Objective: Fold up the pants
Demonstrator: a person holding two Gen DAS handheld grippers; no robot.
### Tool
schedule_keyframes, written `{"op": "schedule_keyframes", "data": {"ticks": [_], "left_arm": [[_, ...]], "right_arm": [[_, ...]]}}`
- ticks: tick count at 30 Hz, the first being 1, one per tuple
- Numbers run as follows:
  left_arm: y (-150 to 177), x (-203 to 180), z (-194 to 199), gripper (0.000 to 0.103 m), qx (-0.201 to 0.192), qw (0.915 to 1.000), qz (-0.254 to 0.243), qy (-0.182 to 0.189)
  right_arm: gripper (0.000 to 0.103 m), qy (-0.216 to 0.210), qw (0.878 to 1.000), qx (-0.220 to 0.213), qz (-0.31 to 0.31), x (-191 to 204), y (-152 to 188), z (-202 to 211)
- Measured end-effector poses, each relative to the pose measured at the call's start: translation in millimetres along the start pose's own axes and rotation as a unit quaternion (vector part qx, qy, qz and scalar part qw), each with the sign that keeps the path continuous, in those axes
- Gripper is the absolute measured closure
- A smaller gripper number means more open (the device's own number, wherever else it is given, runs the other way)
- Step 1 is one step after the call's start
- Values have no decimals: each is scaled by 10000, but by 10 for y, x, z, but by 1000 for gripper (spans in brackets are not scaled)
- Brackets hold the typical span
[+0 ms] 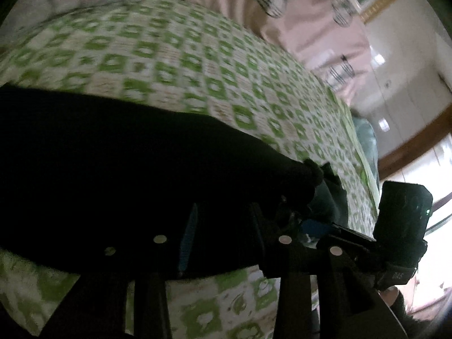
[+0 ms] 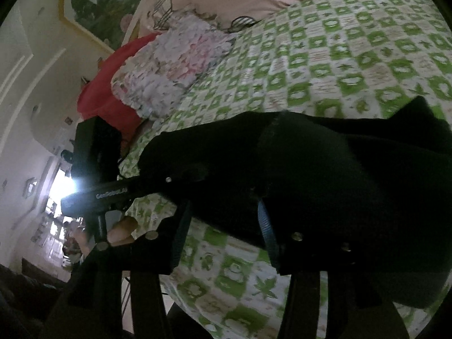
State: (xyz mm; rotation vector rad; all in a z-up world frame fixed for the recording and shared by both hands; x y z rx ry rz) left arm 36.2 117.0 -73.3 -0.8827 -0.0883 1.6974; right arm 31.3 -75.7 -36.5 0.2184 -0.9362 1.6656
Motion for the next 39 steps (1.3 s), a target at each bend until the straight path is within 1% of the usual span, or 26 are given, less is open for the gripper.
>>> {"op": "schedule_keyframes", "data": {"ticks": [3, 6, 8, 11, 16, 18, 19, 25, 26, 31, 39], "left_arm": [[37, 166, 187, 64, -183, 9992, 349, -90], [72, 293, 357, 61, -376, 9970, 640, -234], [114, 387, 477, 61, -490, 9948, 835, -305], [162, 524, 620, 58, -628, 9909, 1105, -443], [270, 767, 851, 58, -846, 9819, 1529, -725], [319, 850, 920, 53, -919, 9779, 1668, -863], [355, 908, 966, 53, -966, 9750, 1775, -927], [500, 1167, 1132, 51, -1067, 9637, 2161, -1144], [517, 1210, 1150, 50, -1079, 9620, 2222, -1164], [556, 1430, 1204, 50, -1120, 9529, 2567, -1160], [468, 1608, 1157, 47, -1134, 9470, 2791, -1118]], "right_arm": [[53, -88, 9999, 44, 106, 92, -54, -52], [53, -176, 9996, 61, 195, 183, -141, -102], [53, -232, 9993, 71, 268, 241, -205, -147], [53, -291, 9986, 151, 409, 344, -310, -281], [53, -386, 9965, 376, 644, 516, -431, -534], [53, -405, 9952, 492, 740, 573, -460, -627], [53, -411, 9946, 545, 779, 602, -476, -674], [52, -447, 9896, 781, 1127, 801, -581, -913], [52, -460, 9887, 807, 1173, 835, -606, -953], [52, -437, 9861, 891, 1332, 938, -680, -1107], [52, -412, 9808, 1054, 1590, 1062, -788, -1312]]}}
Point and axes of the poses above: each gripper's, at about its wrist camera, not at the fingertips, and z roughly against the way its jaws point, x to its left, y to its underside, the point moved 4 cm from there along -z, roughly the way its jaws point, and after that the axes turned 2 degrees about -z, right-handed, at the moved point
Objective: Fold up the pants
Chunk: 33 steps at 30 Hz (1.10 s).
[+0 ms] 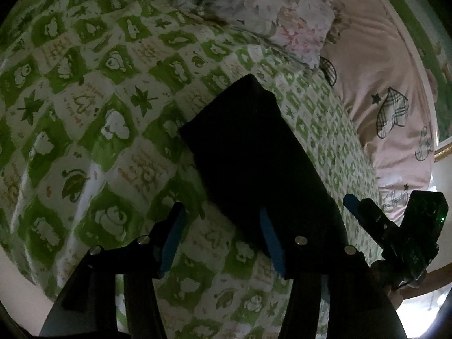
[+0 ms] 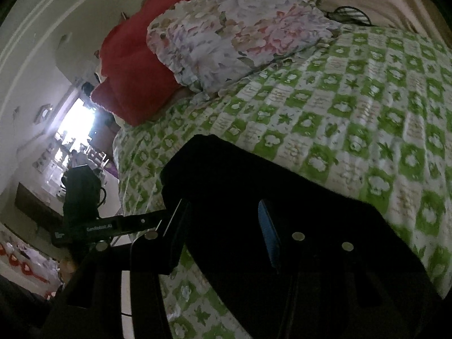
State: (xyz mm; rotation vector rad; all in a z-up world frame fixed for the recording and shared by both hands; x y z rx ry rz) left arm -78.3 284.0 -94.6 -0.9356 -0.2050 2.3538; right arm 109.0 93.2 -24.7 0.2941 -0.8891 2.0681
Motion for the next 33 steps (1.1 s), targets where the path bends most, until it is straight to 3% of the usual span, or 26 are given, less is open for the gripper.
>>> {"op": "schedule_keyframes", "data": {"ticks": [22, 26, 29, 33], "left_arm": [[-245, 10, -333, 44, -46, 9999, 156, 5], [-272, -7, -363, 48, -98, 9999, 92, -62], [-288, -2, -372, 57, -162, 9997, 51, -178], [-309, 13, -384, 71, -227, 9994, -9, -259]], "right_arm": [[52, -21, 9906, 1016, 911, 19, -700, -1107], [52, -146, 9846, 1346, 1101, 33, -711, -1348], [53, -263, 9810, 1531, 1159, 52, -690, -1470], [69, -343, 9784, 1614, 1249, 102, -660, -1529]]}}
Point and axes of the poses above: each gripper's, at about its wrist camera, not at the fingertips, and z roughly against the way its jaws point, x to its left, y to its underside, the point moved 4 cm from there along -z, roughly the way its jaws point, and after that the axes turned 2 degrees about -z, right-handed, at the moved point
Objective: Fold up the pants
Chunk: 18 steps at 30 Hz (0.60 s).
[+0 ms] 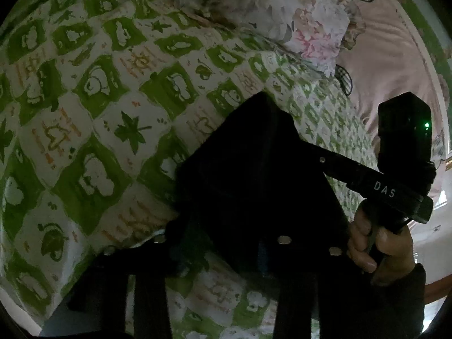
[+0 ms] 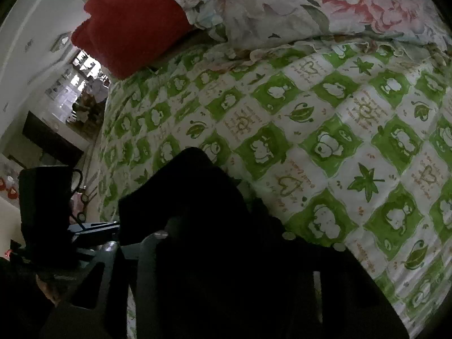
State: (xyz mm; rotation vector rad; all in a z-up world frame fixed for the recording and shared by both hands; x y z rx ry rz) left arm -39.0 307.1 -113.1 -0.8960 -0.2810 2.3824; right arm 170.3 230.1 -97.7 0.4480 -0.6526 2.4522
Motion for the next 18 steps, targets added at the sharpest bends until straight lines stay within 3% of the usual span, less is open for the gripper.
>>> {"op": "schedule_keyframes", "data": {"ticks": [3, 8, 18], "left_arm": [[-2, -24, 9, 76, -7, 10000, -43, -36], [4, -135, 91, 83, -49, 9999, -108, -42], [19, -540, 471, 85, -300, 9983, -433, 241]], "right_arm": [[76, -5, 10000, -72, 33, 26, 15, 33], [79, -43, 9997, -240, 2, 61, 30, 137], [80, -96, 9967, -799, 30, 235, 106, 739]]}}
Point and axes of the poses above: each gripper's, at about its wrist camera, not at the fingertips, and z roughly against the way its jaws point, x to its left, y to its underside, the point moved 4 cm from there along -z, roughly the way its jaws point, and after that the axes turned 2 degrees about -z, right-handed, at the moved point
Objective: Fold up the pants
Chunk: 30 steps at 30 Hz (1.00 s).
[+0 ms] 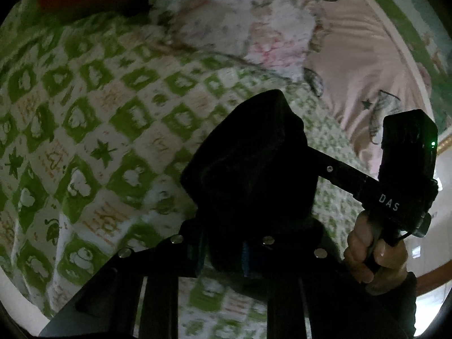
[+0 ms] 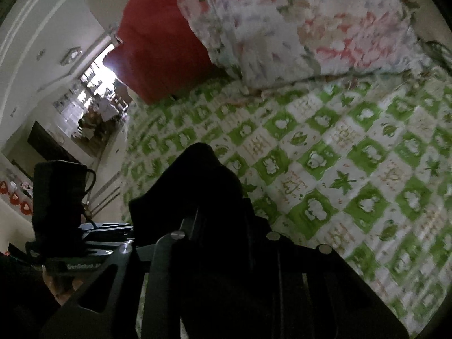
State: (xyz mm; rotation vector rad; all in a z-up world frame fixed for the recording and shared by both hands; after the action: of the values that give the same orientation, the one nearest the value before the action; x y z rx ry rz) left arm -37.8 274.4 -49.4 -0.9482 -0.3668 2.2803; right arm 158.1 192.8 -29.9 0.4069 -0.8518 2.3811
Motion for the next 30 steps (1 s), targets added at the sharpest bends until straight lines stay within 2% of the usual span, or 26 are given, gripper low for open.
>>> {"op": "schedule_keyframes", "data": {"ticks": [7, 15, 27, 30], "left_arm": [[86, -572, 247, 85, -124, 9979, -524, 365], [303, -1241, 436, 85, -139, 9906, -1171, 692], [726, -1932, 353, 85, 169, 9783, -1822, 970], [888, -2123, 309, 85, 307, 9725, -2035, 1092]], "right_arm": [[81, -59, 9986, -521, -98, 44, 74, 542], [81, -141, 9924, -1164, -368, -19, 358, 1198], [81, 73, 9810, -1761, -807, -220, 963, 1865], [81, 166, 9780, -1875, -898, -276, 1158, 2026]]}}
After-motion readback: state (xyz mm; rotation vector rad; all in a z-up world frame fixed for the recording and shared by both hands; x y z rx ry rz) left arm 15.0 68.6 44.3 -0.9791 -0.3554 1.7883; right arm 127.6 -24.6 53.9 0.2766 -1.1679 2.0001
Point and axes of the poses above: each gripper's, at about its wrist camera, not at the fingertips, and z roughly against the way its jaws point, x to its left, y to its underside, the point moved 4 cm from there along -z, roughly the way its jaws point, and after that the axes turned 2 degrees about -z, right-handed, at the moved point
